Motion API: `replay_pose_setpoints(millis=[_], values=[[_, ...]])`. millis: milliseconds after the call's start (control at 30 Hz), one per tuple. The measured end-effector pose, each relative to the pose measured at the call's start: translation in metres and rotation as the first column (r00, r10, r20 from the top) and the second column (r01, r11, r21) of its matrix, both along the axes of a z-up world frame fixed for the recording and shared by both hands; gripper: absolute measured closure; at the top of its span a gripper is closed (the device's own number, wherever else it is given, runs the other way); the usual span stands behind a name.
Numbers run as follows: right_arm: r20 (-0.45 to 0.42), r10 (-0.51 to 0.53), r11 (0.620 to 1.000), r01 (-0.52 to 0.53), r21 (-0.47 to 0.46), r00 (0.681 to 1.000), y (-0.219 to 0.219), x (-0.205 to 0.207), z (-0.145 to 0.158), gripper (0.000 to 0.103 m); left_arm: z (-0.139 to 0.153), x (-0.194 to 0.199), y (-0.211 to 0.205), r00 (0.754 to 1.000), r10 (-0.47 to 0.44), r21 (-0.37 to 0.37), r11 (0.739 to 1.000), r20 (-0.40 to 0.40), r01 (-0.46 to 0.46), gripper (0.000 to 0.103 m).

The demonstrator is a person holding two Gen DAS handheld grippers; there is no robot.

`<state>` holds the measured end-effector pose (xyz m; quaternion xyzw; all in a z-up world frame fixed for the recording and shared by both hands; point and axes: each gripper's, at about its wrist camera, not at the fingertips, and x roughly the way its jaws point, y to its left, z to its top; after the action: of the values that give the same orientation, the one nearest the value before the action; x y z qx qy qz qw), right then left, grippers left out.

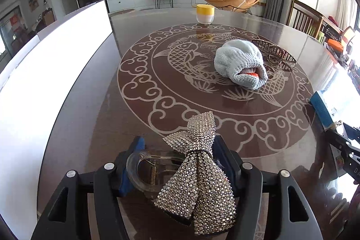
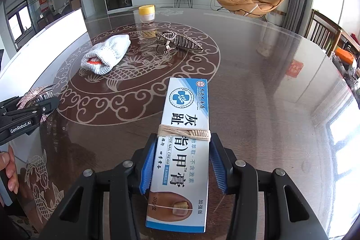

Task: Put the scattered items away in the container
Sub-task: 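Hold the ointment box and hair clip raised above the table, then carry the ointment box and bow clip over the container and open both grippers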

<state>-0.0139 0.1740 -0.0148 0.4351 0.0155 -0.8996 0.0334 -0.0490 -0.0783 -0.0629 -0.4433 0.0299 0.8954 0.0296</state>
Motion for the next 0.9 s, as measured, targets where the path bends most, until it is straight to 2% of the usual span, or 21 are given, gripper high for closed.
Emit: replay_pose_setpoints(millis=[33,67,100,167,233,433,500,533,567,600,667,733,800,900], values=[[0.0,0.001,1.0,-0.001,0.002,1.0,0.0,-0.001,0.0,0.055,-0.002,-0.003,-0.004,1.0,0.012,0.02,1.0,0.022,-0.012,0.013],[0.001,0.004,1.0,-0.004,0.004,1.0,0.0,-0.002,0.0,0.055,-0.004,-0.005,-0.006,0.999,0.007,0.038,0.999,0.035,-0.008,0.004],[0.001,0.008,1.0,-0.008,0.007,1.0,-0.001,-0.002,0.0,0.053,-0.005,-0.006,-0.006,0.999,-0.005,0.047,0.999,0.04,0.004,0.002],[0.001,0.006,1.0,-0.006,0.016,1.0,-0.003,-0.002,0.0,0.051,-0.006,-0.006,-0.002,0.999,-0.008,0.017,1.0,0.047,0.007,0.001],[0.005,-0.009,1.0,0.009,0.016,1.0,-0.001,-0.002,-0.001,0.043,-0.006,-0.006,0.001,0.999,-0.018,0.011,1.0,0.049,0.017,0.0],[0.011,-0.03,1.0,0.03,0.004,0.999,0.007,-0.002,0.0,0.037,-0.007,-0.008,0.0,0.998,-0.02,0.017,1.0,0.053,0.019,0.0],[0.01,-0.027,1.0,0.027,0.012,1.0,0.007,-0.003,0.0,0.039,-0.002,-0.003,0.001,0.999,-0.045,0.023,0.999,0.007,0.045,0.039],[0.012,-0.037,0.999,0.036,0.012,0.999,0.008,-0.003,0.001,0.057,0.0,-0.001,0.001,0.998,-0.057,0.03,0.998,-0.002,0.057,0.056],[0.008,-0.043,0.999,0.043,0.004,0.999,0.009,-0.002,0.003,0.059,0.001,0.0,0.002,0.998,-0.063,0.034,0.997,0.002,0.063,0.056],[0.021,-0.041,0.998,0.041,-0.047,0.999,0.013,-0.001,0.005,0.059,0.002,0.001,0.002,0.997,-0.072,0.06,0.996,0.012,0.071,0.056],[0.021,-0.034,0.984,0.038,-0.174,0.999,0.02,0.003,0.011,0.06,0.007,-0.001,0.0,0.996,-0.082,0.144,0.987,0.042,0.075,0.056],[0.015,-0.032,0.975,0.035,-0.218,0.999,0.022,0.006,0.018,0.059,0.023,0.002,-0.004,0.997,-0.075,0.208,0.976,0.033,0.066,0.056],[0.035,-0.026,0.953,0.036,-0.301,0.999,0.022,0.008,0.02,0.059,0.043,0.003,-0.014,0.998,-0.058,0.283,0.958,0.023,0.049,0.056],[0.068,0.022,0.923,0.005,-0.385,0.997,0.006,0.004,0.026,0.059,0.076,0.0,-0.042,1.0,-0.016,0.399,0.917,0.025,0.004,0.056]])
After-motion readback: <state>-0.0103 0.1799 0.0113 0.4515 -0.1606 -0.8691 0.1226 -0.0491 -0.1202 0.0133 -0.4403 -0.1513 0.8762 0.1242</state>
